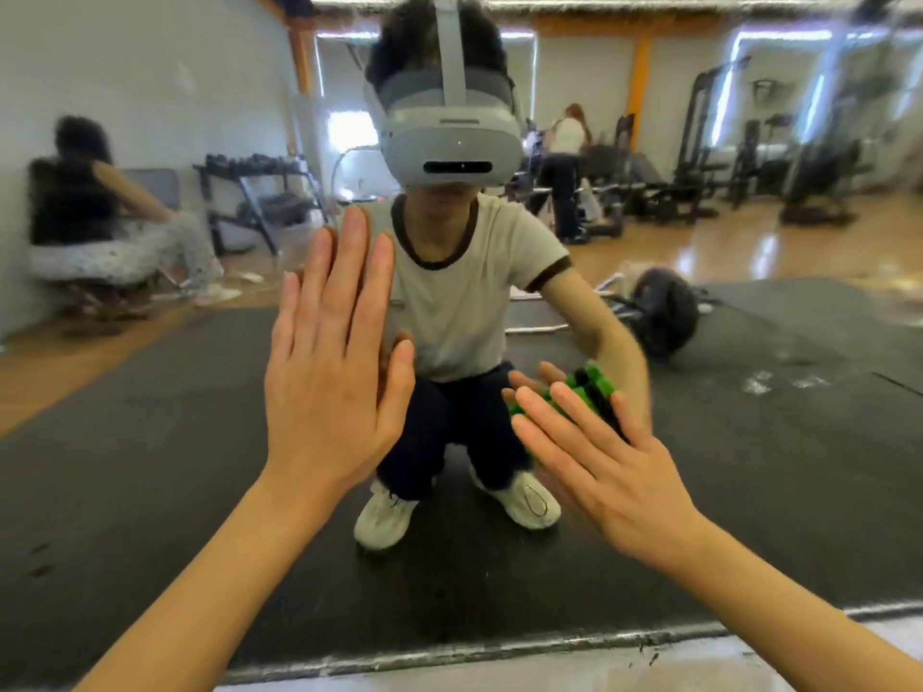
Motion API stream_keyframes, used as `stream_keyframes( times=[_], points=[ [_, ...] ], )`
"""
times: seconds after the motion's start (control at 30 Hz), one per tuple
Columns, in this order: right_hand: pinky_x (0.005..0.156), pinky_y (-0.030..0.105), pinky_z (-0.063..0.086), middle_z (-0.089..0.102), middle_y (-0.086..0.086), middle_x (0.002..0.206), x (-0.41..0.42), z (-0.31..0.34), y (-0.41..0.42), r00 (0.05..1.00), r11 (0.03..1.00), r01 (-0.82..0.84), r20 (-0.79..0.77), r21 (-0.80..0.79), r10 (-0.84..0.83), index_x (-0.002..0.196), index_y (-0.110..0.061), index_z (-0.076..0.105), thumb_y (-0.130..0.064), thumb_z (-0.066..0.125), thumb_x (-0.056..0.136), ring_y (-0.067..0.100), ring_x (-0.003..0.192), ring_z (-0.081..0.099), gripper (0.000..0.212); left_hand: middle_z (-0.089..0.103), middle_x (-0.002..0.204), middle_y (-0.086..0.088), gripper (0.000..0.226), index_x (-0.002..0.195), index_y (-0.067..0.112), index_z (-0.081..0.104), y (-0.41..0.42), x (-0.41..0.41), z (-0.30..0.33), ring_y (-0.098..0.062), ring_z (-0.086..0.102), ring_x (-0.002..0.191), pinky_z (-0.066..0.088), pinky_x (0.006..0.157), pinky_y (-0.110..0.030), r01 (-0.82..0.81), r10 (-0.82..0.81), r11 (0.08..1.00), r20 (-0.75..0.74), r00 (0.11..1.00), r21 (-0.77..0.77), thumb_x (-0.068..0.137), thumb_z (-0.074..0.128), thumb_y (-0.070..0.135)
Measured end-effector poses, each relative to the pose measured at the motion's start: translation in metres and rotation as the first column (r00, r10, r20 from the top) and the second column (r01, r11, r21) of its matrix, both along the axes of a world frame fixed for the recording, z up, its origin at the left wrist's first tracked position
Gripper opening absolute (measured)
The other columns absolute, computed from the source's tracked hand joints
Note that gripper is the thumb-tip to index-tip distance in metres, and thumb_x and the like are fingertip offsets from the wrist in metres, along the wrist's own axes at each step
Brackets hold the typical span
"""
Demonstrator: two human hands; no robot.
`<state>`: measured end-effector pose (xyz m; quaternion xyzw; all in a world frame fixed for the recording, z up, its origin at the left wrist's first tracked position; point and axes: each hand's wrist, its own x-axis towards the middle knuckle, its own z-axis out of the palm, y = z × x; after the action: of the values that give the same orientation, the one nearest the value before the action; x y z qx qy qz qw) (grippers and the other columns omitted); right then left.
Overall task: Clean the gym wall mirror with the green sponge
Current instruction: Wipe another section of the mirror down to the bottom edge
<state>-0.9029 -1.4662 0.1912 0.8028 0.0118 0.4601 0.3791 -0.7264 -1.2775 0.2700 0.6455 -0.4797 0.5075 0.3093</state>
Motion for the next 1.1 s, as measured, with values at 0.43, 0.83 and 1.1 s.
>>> stream_keyframes(
  times=[0.43,0.83,1.1],
  points=[
    [0.125,0.046,-0.002,0.002,0.007,0.169,0.002,-0.006,0.006,0.982,0.973,-0.012,0.188,0.229,-0.032,0.161,-0.008,0.009,-0.023,0.033,0.110,0.023,0.156,0.002,0.058,0.016,0.166,-0.018,0.066,0.159,0.004,0.020,0.000,-0.003,0.000,-0.017,-0.003,0.156,-0.003,0.126,-0.035,0.049,-0.049,0.999,-0.013,0.999,-0.002,0.099,0.045,0.021],
    [0.125,0.047,-0.002,0.013,0.010,0.167,0.009,0.068,0.002,0.921,0.908,-0.189,0.388,0.374,0.032,0.157,-0.007,0.018,-0.022,0.035,0.106,0.025,0.155,0.006,0.056,0.009,0.168,-0.008,0.069,0.159,0.004,0.016,-0.038,-0.052,-0.009,-0.020,-0.005,0.157,-0.002,0.127,-0.040,0.229,-0.228,0.969,-0.021,0.973,0.089,0.097,0.044,0.013],
    [0.125,0.043,-0.005,0.015,0.013,0.166,-0.014,0.092,-0.020,0.961,0.944,-0.120,0.275,0.306,0.033,0.157,-0.005,0.017,-0.022,0.037,0.106,0.021,0.154,-0.001,0.057,0.005,0.169,-0.008,0.069,0.160,0.006,0.012,-0.075,-0.076,-0.013,-0.019,-0.002,0.157,-0.004,0.127,-0.034,0.218,-0.213,0.972,-0.060,0.975,0.086,0.099,0.043,0.010]
  ],
)
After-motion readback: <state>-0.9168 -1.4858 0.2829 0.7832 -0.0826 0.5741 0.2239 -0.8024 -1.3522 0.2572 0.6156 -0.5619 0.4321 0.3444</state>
